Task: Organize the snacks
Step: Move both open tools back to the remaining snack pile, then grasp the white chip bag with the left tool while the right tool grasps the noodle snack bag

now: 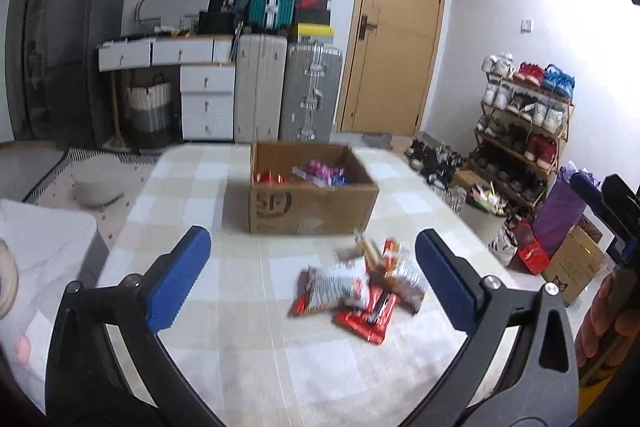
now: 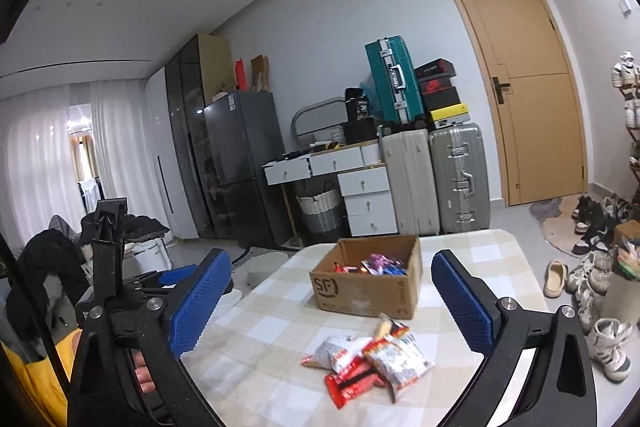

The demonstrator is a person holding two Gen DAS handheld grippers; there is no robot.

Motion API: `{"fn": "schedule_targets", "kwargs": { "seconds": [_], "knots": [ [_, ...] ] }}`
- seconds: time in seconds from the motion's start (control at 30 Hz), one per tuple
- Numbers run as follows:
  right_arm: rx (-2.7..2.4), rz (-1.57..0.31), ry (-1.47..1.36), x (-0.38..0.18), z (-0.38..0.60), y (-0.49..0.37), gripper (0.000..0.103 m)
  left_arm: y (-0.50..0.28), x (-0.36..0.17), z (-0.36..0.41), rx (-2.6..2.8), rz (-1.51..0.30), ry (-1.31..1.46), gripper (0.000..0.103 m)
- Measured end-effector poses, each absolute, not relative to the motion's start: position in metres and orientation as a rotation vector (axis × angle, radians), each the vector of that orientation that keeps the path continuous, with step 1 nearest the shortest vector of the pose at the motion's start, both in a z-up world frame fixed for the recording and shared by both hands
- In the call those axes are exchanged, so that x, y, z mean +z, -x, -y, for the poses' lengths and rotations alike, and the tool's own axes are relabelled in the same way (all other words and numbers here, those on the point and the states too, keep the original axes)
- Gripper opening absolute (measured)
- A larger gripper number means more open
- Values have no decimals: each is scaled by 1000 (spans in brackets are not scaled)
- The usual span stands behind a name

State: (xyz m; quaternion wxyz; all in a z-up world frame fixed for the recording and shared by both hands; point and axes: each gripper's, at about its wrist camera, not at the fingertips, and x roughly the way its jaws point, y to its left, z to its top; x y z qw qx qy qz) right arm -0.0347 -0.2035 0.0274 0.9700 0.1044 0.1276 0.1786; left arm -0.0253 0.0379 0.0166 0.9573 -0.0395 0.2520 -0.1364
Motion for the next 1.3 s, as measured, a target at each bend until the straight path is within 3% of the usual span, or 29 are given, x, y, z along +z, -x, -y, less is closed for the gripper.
{"fn": "schedule_targets", "kwargs": {
  "seconds": [0.23,0.6,0.93,1.0,1.03,1.17,1.3],
  "knots": [
    [326,-387,-248,-17,222,15,102,-24,-43,-22,-298,-688,72,102],
    [353,-585,-212,-76,222,-61,102,-138,-107,29,-373,-902,62,102],
    [374,-690,-245,-112,229,-109,102,-192,-157,60,-399,-1046,56,102],
    [381,-708,-232,-117,227,-117,102,-202,-167,60,-405,-1086,78,96],
    [389,-721,-227,-120,226,-121,102,-206,-173,59,-417,-1117,98,84],
    [442,-821,-165,-140,214,-148,102,-220,-184,53,-464,-1124,175,72],
    [456,-913,-107,-164,201,-170,102,-229,-189,53,-503,-1111,185,66]
  ]
}}
